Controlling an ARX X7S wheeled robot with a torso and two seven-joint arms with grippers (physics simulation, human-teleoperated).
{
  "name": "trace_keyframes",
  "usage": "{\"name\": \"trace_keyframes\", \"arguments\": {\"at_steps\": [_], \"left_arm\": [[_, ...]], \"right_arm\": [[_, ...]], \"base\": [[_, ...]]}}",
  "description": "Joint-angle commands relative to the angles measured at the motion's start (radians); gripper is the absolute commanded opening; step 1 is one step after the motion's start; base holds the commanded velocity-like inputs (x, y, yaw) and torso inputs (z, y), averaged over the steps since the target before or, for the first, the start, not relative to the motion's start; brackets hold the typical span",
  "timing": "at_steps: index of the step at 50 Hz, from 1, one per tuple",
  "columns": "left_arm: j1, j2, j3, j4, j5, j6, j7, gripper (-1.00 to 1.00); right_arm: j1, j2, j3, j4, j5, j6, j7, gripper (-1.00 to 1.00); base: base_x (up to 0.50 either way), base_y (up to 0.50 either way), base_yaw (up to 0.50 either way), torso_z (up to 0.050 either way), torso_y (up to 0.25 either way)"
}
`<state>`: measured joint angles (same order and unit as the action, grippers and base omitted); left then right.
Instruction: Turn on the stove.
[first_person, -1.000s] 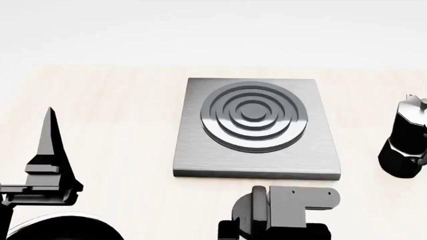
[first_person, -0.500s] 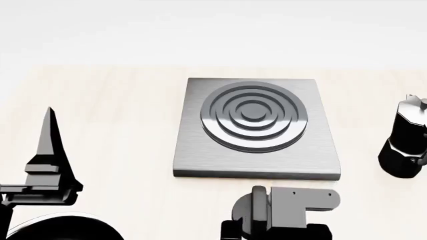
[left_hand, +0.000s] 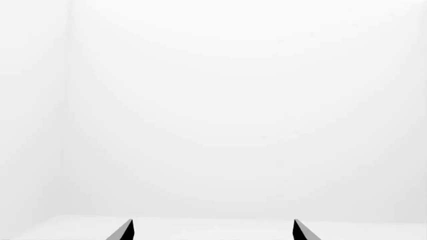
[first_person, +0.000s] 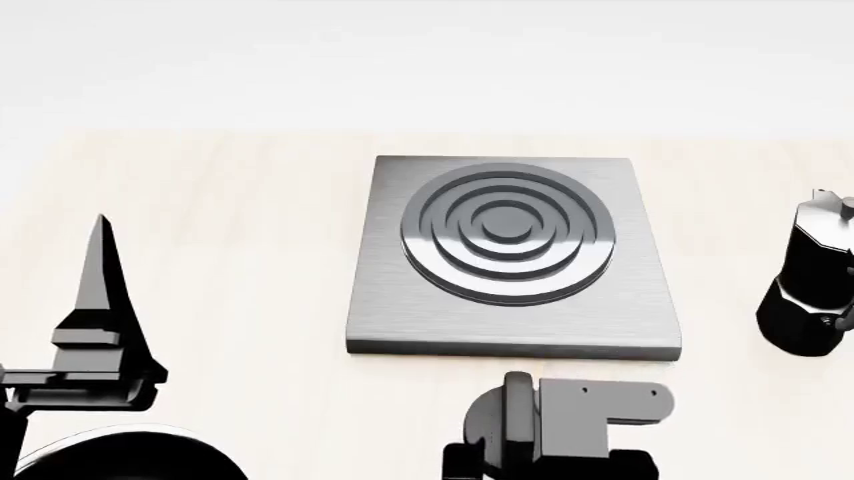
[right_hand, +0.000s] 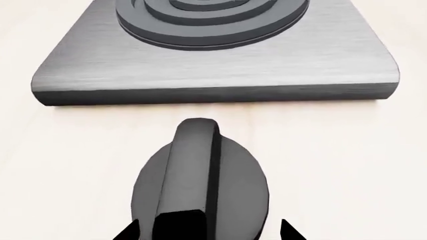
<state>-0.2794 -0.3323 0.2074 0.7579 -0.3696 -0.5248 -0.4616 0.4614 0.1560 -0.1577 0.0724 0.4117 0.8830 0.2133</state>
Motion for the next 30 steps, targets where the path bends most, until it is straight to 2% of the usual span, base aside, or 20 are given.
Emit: {"name": "trace_keyframes", "arguments": {"at_steps": [1,15,30], "left_arm": [[-0.002,-0.003,0.002,0.000,-0.004,0.000,-0.004,1.00],[-0.002,-0.006,0.005,-0.004,-0.005,0.006,-0.008,1.00],[-0.006,-0.010,0.008,-0.002,-0.011,0.003,-0.014,1.00]], "right_arm": [[0.008,0.000,-0.008,0.053,-0.002,-0.032,-0.009,1.00],[0.010,0.007,-0.009,0.076,-0.022,-0.030,0.039,1.00],[-0.012,0.034,0.006,-0.004,-0.015,0.023,0.089,1.00]], "base": [[0.00,0.00,0.00,0.000,0.000],[0.00,0.00,0.00,0.000,0.000],[0.00,0.00,0.00,0.000,0.000]]}}
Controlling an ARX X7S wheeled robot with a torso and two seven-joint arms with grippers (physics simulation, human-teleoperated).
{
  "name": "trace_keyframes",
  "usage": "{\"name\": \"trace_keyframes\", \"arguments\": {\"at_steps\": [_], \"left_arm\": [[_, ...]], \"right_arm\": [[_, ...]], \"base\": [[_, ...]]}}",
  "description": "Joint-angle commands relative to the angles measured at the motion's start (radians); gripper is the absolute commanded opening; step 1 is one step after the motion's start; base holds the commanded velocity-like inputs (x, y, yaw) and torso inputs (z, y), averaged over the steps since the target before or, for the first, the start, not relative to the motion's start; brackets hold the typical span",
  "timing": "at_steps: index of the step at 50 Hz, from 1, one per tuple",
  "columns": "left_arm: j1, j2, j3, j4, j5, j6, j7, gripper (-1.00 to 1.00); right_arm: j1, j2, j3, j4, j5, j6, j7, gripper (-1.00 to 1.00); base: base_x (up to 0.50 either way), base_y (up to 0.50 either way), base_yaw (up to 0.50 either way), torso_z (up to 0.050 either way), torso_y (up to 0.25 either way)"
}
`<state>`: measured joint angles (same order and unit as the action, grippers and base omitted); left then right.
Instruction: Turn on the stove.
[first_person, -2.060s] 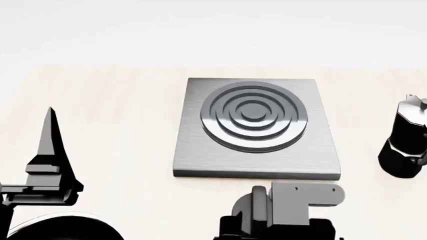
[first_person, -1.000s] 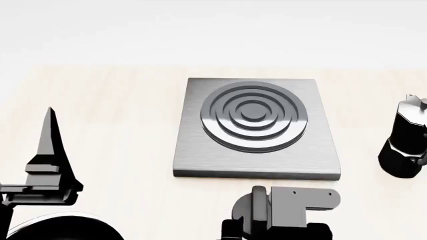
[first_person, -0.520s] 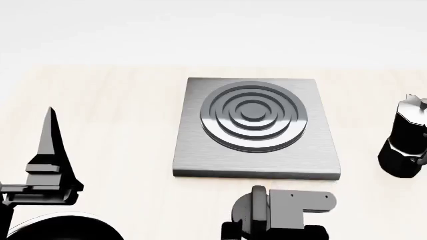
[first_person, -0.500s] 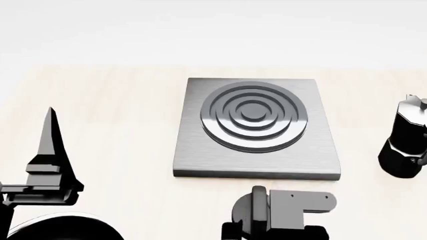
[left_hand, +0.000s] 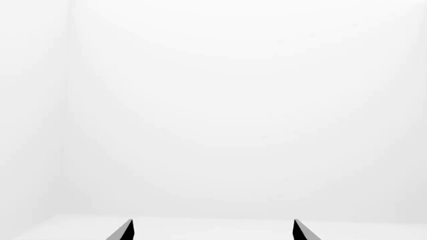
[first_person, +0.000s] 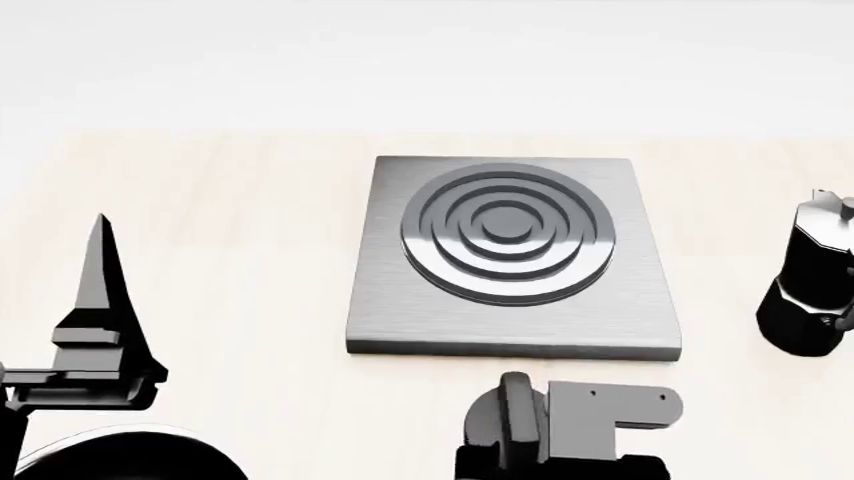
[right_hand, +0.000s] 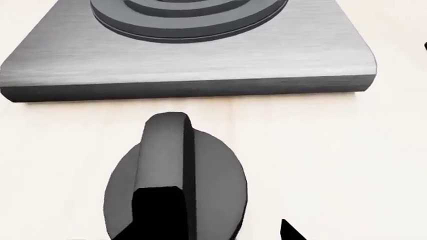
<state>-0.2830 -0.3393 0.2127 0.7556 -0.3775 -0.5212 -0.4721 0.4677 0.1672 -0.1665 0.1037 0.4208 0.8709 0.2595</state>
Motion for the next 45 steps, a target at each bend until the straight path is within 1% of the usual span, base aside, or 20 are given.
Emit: {"name": "trace_keyframes", "arguments": {"at_steps": [1,20,41,45], "left_arm": [[-0.003,-0.003,0.003,0.001,-0.004,-0.002,-0.005,1.00],[-0.002,-0.009,0.007,0.004,-0.009,-0.002,-0.011,1.00],[-0.006,-0.013,0.010,-0.005,-0.011,0.007,-0.015,1.00],[-0.007,-0.014,0.012,-0.006,-0.010,0.009,-0.016,1.00]], "right_arm": [[-0.020,0.024,0.017,-0.039,-0.023,0.036,0.045,1.00],[-0.041,0.044,0.045,-0.109,-0.016,0.059,0.093,1.00],[-0.051,0.031,0.146,-0.132,-0.048,0.019,0.238,1.00],[-0.056,0.033,0.148,-0.144,-0.053,0.012,0.248,1.00]], "base": [[0.00,0.00,0.00,0.000,0.000],[0.00,0.00,0.00,0.000,0.000],[0.00,0.00,0.00,0.000,0.000],[0.00,0.00,0.00,0.000,0.000]]}}
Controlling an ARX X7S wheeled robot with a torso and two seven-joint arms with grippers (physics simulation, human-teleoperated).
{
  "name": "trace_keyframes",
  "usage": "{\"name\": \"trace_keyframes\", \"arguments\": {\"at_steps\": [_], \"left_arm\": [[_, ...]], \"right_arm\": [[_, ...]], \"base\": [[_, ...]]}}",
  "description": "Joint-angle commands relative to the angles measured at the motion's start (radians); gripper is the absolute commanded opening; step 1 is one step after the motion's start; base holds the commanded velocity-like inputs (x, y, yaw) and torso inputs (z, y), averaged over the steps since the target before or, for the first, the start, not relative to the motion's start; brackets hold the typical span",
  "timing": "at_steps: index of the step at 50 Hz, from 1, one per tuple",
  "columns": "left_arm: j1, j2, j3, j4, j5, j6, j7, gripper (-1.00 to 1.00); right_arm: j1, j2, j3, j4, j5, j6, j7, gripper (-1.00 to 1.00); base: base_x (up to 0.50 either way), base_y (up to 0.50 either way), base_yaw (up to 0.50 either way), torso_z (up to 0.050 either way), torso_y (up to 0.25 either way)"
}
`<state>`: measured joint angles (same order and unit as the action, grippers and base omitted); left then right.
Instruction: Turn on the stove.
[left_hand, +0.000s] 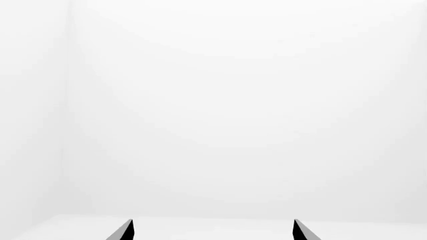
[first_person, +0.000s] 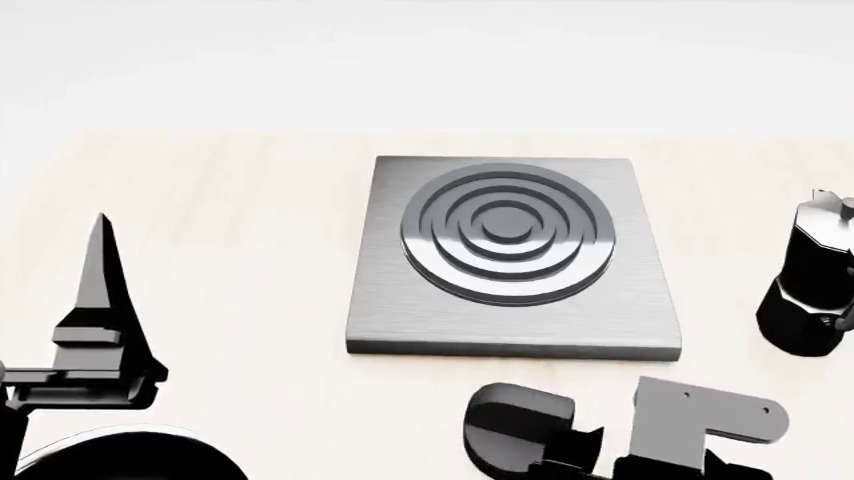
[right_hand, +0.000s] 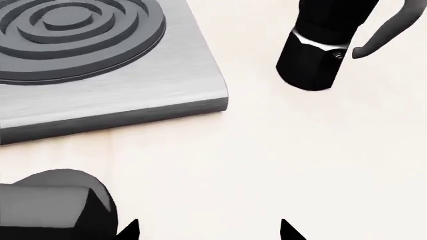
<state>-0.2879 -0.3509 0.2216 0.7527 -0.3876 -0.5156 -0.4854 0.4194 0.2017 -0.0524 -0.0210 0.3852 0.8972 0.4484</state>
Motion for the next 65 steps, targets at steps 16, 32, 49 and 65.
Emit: {"name": "trace_keyframes", "arguments": {"at_steps": [16,32,49,65], "left_arm": [[0.002,-0.007,0.001,0.003,-0.010,0.005,-0.008,1.00],[-0.002,-0.010,0.008,0.008,-0.011,0.000,-0.016,1.00],[-0.004,-0.012,0.008,0.001,-0.019,0.007,-0.020,1.00],[-0.007,-0.016,0.014,-0.001,-0.021,0.008,-0.022,1.00]], "right_arm": [[-0.018,0.015,0.008,-0.121,-0.028,0.033,0.103,1.00],[-0.018,0.046,-0.056,-0.210,-0.049,0.050,0.109,1.00],[-0.009,0.087,-0.144,-0.288,-0.086,0.053,0.109,1.00],[-0.001,0.101,-0.164,-0.381,-0.084,0.099,0.125,1.00]], "base": [[0.00,0.00,0.00,0.000,0.000],[0.00,0.00,0.00,0.000,0.000],[0.00,0.00,0.00,0.000,0.000],[0.00,0.00,0.00,0.000,0.000]]}}
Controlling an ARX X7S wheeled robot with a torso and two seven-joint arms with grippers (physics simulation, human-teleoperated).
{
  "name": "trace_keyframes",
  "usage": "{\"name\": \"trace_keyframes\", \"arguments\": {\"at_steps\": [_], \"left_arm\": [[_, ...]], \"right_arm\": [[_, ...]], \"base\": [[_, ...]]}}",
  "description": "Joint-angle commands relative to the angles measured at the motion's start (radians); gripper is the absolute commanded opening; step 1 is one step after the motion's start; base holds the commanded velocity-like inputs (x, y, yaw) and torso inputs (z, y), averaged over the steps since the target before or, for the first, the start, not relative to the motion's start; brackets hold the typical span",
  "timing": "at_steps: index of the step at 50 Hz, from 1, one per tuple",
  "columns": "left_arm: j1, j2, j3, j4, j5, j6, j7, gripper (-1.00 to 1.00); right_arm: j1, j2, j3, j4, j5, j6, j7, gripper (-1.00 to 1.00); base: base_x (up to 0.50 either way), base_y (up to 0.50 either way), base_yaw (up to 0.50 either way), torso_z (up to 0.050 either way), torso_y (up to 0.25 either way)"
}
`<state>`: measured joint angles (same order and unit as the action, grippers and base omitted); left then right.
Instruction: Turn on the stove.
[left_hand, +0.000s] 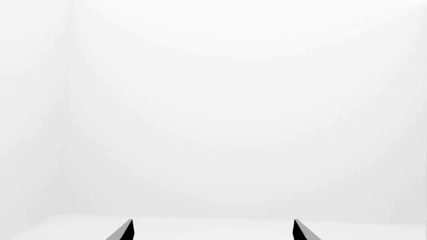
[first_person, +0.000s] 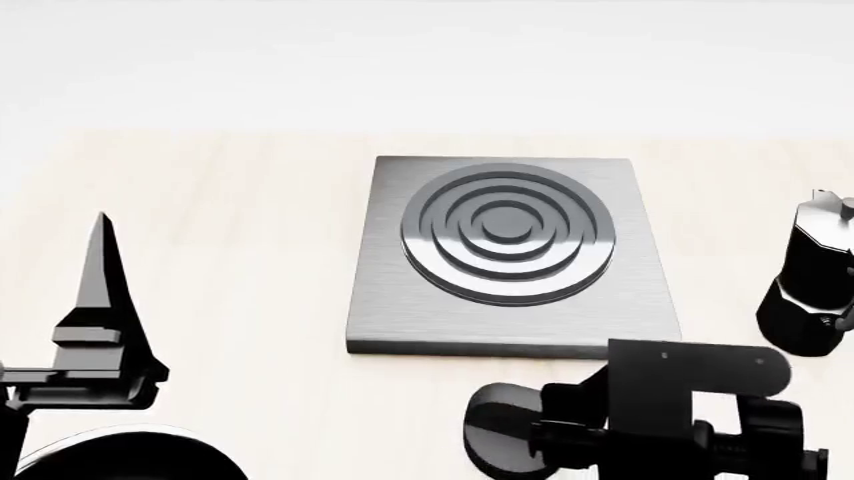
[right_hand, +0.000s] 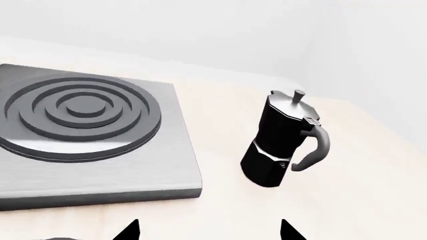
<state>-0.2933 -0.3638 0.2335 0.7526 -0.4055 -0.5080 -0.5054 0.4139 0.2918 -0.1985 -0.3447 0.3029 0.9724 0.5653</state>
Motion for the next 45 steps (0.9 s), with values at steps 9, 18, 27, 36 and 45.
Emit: {"name": "trace_keyframes", "arguments": {"at_steps": [9,18,27,36,45], "left_arm": [[0.000,-0.006,0.005,-0.003,-0.002,0.006,-0.003,1.00],[0.001,-0.008,0.007,-0.004,-0.002,0.009,-0.006,1.00],[0.000,-0.011,0.006,0.000,-0.006,0.006,-0.011,1.00],[-0.003,-0.011,0.009,-0.006,-0.006,0.008,-0.013,1.00],[-0.006,-0.013,0.011,-0.006,-0.010,0.006,-0.016,1.00]], "right_arm": [[0.009,0.017,-0.026,-0.103,0.001,0.046,0.016,1.00],[0.018,0.022,-0.035,-0.155,0.005,0.076,0.025,1.00],[0.029,0.026,-0.046,-0.200,0.008,0.106,0.034,1.00],[0.038,0.018,-0.034,-0.239,0.026,0.126,0.036,1.00],[0.046,0.017,-0.034,-0.281,0.035,0.152,0.044,1.00]], "base": [[0.00,0.00,0.00,0.000,0.000],[0.00,0.00,0.00,0.000,0.000],[0.00,0.00,0.00,0.000,0.000],[0.00,0.00,0.00,0.000,0.000],[0.00,0.00,0.00,0.000,0.000]]}}
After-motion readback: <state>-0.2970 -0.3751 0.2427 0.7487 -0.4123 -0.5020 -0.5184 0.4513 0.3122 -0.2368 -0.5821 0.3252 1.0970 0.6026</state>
